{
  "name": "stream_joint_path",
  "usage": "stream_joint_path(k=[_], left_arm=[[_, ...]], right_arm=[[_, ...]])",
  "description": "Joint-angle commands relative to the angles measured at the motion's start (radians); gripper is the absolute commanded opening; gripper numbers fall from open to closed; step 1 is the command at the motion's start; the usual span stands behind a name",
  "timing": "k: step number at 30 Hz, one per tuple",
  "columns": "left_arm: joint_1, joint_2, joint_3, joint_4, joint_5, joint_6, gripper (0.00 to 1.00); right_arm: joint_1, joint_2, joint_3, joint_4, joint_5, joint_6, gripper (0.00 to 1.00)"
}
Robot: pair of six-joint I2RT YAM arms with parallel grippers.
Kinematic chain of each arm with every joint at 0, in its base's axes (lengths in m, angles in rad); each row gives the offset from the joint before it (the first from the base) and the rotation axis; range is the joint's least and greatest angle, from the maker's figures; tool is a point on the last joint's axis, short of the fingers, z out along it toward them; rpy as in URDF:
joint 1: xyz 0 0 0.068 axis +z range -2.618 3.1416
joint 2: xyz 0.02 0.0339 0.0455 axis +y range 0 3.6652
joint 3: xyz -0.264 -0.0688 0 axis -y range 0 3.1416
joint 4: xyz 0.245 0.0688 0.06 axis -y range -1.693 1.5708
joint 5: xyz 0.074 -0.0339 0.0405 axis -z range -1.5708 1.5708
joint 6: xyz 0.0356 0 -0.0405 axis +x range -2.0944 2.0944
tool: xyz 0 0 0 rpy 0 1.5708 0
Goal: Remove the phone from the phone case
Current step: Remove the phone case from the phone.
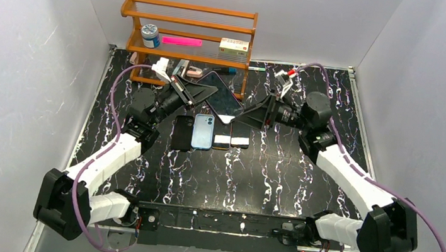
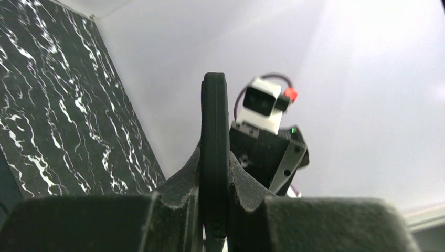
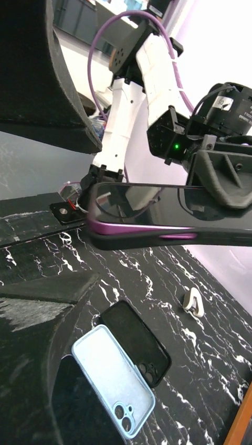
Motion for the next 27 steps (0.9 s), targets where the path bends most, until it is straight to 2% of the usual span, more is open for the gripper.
stream_joint_path(k=[1,5,12,22,27], left_arm=[[-0.003,-0.072,-0.011,0.059,-0.180,-0.058,0.00],[-0.004,-0.083,-0.012,0.061,-0.213,-0.078,0.00],[-0.013,-0.112,-0.028,0.062,-0.257,-0.117,0.00],[-0.024,-0.167,-0.062,0.061,-0.300,-0.161,0.00],[-0.032,-0.174,-0.066,0.060,-0.304,-0.159,0.00]], right_arm=[[0.013,-0.084,-0.110,0.170,0.145,0.088,0.89],[0.059,-0.097,-0.174,0.294,0.197,0.154,0.85],[0.151,-0.044,-0.161,0.403,0.256,0.162,0.75],[0.175,0.009,-0.104,0.451,0.266,0.165,0.61],[0.187,0.015,-0.101,0.494,0.261,0.182,0.59]])
